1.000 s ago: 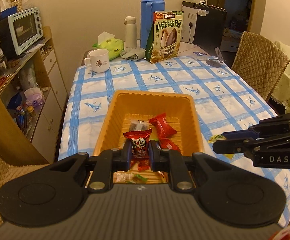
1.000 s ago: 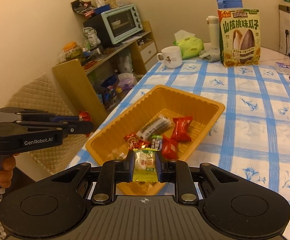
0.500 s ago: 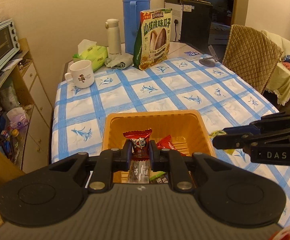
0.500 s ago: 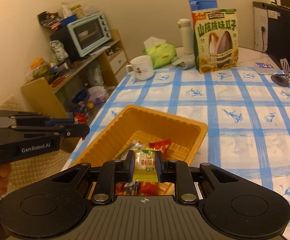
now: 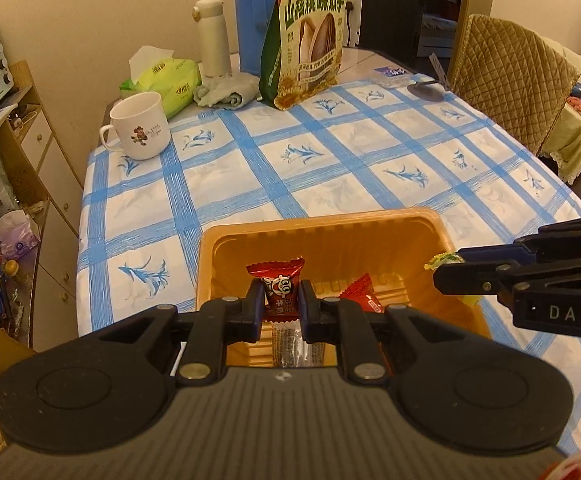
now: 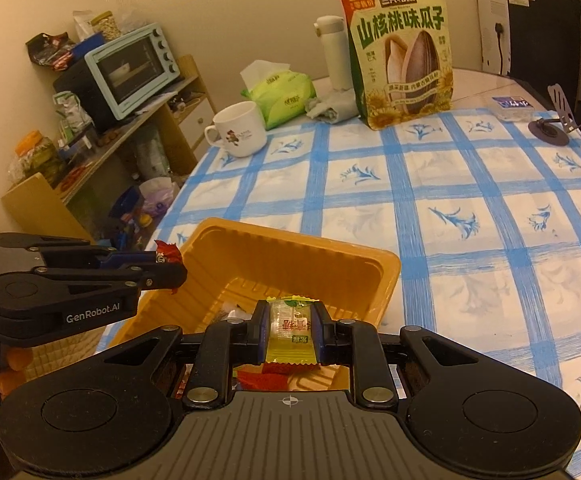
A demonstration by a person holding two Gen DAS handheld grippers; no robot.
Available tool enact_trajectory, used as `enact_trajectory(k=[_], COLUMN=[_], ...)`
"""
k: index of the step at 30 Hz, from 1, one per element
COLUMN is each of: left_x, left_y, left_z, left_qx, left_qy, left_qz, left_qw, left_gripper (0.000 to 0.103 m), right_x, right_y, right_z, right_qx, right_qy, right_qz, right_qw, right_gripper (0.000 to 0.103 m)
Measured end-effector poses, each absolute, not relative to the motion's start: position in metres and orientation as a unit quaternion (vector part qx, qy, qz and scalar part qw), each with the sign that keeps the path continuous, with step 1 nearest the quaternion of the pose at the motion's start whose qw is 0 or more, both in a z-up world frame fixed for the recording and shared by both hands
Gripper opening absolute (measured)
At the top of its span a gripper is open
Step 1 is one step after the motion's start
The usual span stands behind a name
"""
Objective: Organize snacks
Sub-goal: 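Open the left tool then the right tool to drop candies into tray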
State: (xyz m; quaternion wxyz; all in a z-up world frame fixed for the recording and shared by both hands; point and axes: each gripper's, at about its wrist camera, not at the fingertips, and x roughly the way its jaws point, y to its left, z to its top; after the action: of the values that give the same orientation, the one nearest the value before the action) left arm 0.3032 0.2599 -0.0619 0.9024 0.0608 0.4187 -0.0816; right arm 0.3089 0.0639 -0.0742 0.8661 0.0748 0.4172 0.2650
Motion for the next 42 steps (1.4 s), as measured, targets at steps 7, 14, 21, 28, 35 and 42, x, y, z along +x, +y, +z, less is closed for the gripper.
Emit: enact_trajectory(k=[7, 14, 21, 28, 35, 42], left_x=[0.317, 0.324, 0.319, 0.296, 0.279, 0.272], left_y=[0.261, 0.261, 0.262, 0.267, 0.275, 0.28], left_z=[-0.078, -0.087, -0.087, -0.077, -0.071, -0.063], left_qx=[0.065, 0.065, 0.058, 0.032, 0.011, 0.005], left_qy=[0.435, 0.439, 0.433, 0.429, 0.434, 0.431], left_qz=[-0.083, -0.079, -0.08, -0.09, -0.079, -0.068], left_qw=[0.894, 0.893, 0.896, 0.898, 0.897, 0.9], left_gripper=[0.016, 0.016, 0.021, 0.033, 0.048, 0.05], right_x=[0.317, 0.318, 0.315, 0.314, 0.316, 0.32], right_y=[0.065, 0.062, 0.058, 0.057, 0.061, 0.072], right_z=[-0.081, -0.081, -0.079, -0.08, -0.083, -0.084], right_qx=[0.078, 0.082, 0.086, 0.084, 0.079, 0.068], right_qy=[0.423, 0.424, 0.421, 0.422, 0.423, 0.42], right_qz=[0.256, 0.252, 0.25, 0.248, 0.244, 0.24], right_qw=[0.866, 0.866, 0.867, 0.868, 0.869, 0.873], right_gripper=[0.022, 0.022, 0.022, 0.022, 0.022, 0.022])
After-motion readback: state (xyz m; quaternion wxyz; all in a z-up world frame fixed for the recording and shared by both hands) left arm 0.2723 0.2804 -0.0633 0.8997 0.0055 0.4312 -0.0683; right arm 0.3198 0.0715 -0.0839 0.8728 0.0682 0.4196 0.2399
